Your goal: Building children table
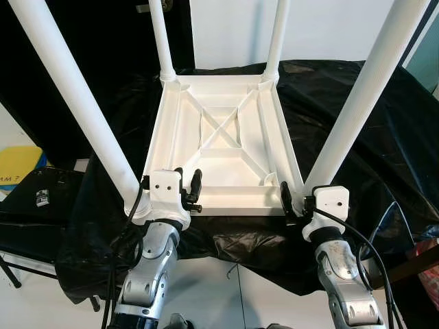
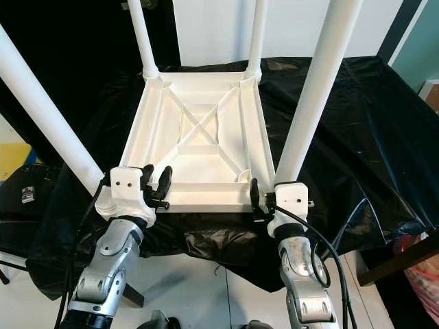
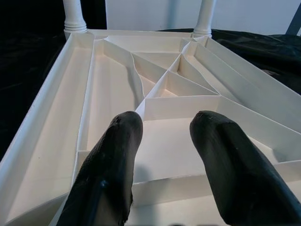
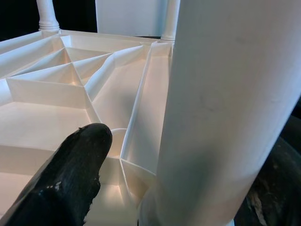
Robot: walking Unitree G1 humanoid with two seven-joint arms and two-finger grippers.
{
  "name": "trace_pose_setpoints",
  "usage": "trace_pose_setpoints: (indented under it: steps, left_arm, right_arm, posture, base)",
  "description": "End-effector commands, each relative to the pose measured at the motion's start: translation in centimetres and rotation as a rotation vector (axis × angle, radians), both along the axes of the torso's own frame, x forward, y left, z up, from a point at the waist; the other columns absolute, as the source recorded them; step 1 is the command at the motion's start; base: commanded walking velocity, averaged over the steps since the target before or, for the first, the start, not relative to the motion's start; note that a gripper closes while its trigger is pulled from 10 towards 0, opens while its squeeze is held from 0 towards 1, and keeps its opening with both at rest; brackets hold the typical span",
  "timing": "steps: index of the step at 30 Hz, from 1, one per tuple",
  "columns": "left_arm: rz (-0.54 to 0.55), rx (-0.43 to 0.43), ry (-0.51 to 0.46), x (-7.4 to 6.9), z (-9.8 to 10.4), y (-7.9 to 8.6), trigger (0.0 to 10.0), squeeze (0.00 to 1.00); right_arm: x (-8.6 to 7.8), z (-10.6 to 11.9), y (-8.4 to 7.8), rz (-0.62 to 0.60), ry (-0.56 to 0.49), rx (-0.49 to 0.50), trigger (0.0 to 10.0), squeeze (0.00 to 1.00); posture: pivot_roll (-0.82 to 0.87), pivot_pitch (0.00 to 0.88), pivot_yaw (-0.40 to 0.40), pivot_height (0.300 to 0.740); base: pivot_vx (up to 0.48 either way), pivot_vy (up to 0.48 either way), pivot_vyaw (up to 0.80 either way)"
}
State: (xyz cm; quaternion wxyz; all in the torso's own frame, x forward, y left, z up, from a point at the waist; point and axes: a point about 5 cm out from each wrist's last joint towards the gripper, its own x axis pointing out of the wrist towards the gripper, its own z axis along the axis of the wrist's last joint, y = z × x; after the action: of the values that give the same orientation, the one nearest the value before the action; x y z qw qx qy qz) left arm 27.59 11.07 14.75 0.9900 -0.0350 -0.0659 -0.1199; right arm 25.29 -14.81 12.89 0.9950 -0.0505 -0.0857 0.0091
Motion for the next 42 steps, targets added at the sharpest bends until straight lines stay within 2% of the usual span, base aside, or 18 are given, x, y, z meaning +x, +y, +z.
trace_pose_setpoints:
  steps: [1, 11, 21, 42]
  left_arm:
    - [-0.031, 0.012, -0.002, 0.0, 0.0, -0.2, 10.0, 0.0]
    - [-0.012, 0.012, -0.007, 0.2, 0.2, 0.2, 10.0, 0.0]
    - [0.003, 0.016, -0.017, 0.4, 0.4, 0.4, 10.0, 0.0]
    - [-0.02, 0.039, -0.036, 0.3, 0.7, 0.2, 10.0, 0.0]
  right_arm:
    - [0.1, -0.1, -0.1, -0.011, 0.0, 0.004, 10.0, 0.0]
    - [0.3, 0.1, -0.2, -0.026, -0.009, 0.0, 10.0, 0.0]
    - [0.9, 1.4, -0.2, -0.032, -0.063, -0.014, 10.0, 0.0]
    - [0.5, 1.0, 0.0, -0.036, -0.051, -0.018, 10.0, 0.0]
  posture:
    - [-0.03, 0.101, -0.001, 0.74]
    - [-0.03, 0.109, 0.007, 0.74]
    - [-0.02, 0.106, 0.001, 0.74]
    - [-0.03, 0.116, 0.015, 0.74]
  base:
    - [0.0, 0.0, 0.0]
    - [0.0, 0.0, 0.0]
    - [0.0, 0.0, 0.0]
    - [0.0, 0.0, 0.0]
